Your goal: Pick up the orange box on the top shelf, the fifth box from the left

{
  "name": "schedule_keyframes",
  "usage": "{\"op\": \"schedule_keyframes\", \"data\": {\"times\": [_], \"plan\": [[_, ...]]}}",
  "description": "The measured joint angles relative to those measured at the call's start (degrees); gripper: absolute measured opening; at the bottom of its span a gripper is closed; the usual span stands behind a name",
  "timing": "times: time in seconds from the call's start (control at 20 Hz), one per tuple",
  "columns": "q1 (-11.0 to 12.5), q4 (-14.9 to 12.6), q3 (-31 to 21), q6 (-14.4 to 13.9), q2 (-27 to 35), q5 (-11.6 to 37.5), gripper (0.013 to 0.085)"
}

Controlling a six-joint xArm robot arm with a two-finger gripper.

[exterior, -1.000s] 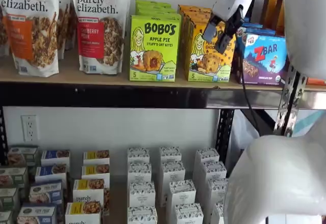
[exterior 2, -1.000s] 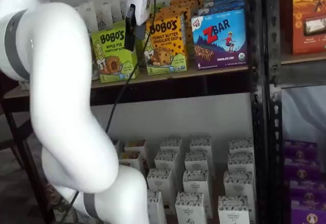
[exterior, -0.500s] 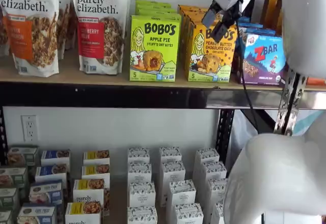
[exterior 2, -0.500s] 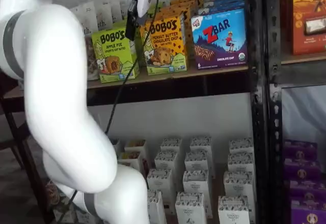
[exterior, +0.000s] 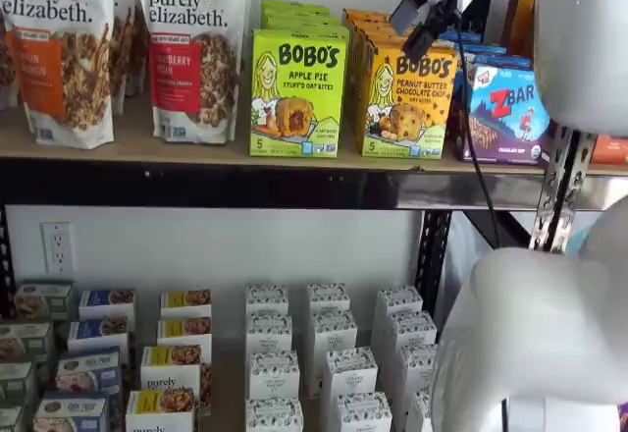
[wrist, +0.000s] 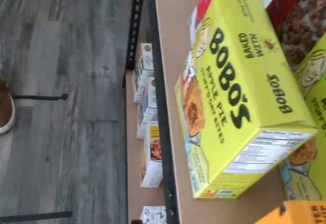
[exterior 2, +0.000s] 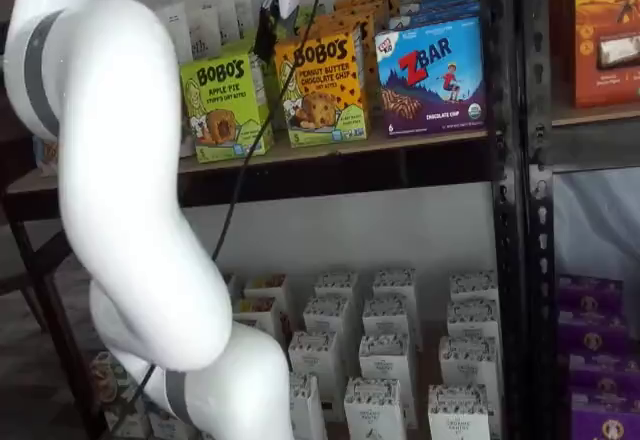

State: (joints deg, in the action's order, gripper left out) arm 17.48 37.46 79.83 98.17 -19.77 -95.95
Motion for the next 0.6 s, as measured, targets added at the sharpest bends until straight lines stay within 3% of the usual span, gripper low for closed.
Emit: {"op": "schedule_keyframes", "data": {"times": [0.35, 0.6], "plan": [[0.66, 2.60, 2.02, 0.15, 2.60, 2.66, 0.0850], [0.55, 2.51, 1.97, 0.68, 3.20, 6.09, 0.0850]]}}
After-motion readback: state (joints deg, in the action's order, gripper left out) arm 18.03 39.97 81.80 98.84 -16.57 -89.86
